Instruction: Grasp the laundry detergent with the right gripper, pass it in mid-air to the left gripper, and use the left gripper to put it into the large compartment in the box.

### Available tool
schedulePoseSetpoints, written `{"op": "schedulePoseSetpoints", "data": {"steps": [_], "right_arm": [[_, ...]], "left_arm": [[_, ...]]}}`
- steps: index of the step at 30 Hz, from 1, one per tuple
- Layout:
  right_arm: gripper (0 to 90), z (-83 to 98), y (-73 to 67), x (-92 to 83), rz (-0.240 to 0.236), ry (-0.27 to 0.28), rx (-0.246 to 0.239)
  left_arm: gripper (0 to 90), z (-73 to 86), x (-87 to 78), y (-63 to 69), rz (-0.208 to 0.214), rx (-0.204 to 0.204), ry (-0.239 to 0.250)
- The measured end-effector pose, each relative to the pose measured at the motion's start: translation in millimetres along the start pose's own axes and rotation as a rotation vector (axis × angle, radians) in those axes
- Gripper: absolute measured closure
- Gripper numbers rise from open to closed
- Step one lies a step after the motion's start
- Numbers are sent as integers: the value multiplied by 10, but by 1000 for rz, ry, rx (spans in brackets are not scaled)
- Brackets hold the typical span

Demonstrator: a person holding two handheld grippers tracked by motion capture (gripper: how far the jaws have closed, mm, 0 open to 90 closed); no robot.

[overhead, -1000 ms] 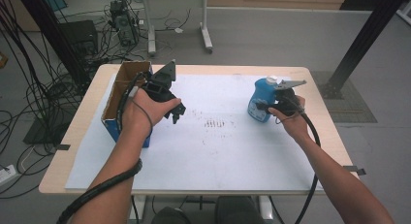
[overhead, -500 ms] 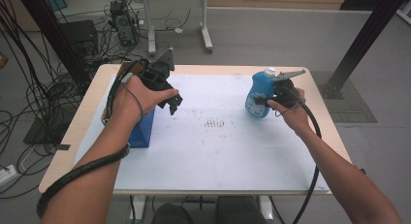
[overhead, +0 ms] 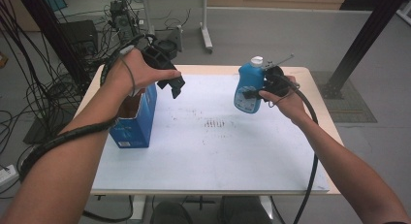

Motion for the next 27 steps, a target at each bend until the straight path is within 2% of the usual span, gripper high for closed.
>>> {"op": "schedulePoseSetpoints", "data": {"steps": [1, 2, 5, 6, 9, 10, 12, 17, 18, 19, 23, 24, 27], "right_arm": [[434, -30, -29, 11, -10, -2, -9], [434, -60, -61, 22, -19, -4, -22], [434, -156, -169, 46, -41, -10, -58], [434, -188, -203, 51, -52, -12, -66], [434, -278, -294, 67, -78, -13, -105], [434, -278, -294, 67, -78, -13, -105], [434, -357, -416, 100, -117, -11, -139], [434, -457, -594, 164, -164, -23, -194], [434, -474, -626, 177, -174, -23, -202], [434, -491, -657, 191, -183, -21, -210], [434, -550, -776, 252, -222, -16, -253], [434, -550, -776, 252, -222, -16, -253], [434, -592, -882, 307, -262, -5, -293]], "left_arm": [[58, -28, -58, 5, 7, 26, -5], [58, -28, -58, 5, 7, 26, -5], [57, -96, -194, 12, -2, 87, 10], [57, -96, -194, 12, -2, 87, 10], [57, -145, -309, 39, -18, 154, 29], [58, -145, -309, 39, -18, 154, 29], [58, -181, -384, 75, -12, 204, 61], [60, -210, -469, 157, -26, 300, 87], [61, -210, -469, 157, -26, 300, 87], [61, -218, -493, 185, -19, 326, 94], [61, -215, -516, 225, -18, 374, 95], [61, -215, -516, 225, -18, 374, 95], [61, -198, -523, 237, -16, 402, 85]]}}
Point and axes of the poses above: each handheld gripper's, and its own axes: x roughly forward along the jaws, z roughly out of its underside, y roughly to its right, the point moved 4 cm from there along x, roughly forward along the jaws, and after that the axes turned 2 degrees about z, right-handed, at the moved point
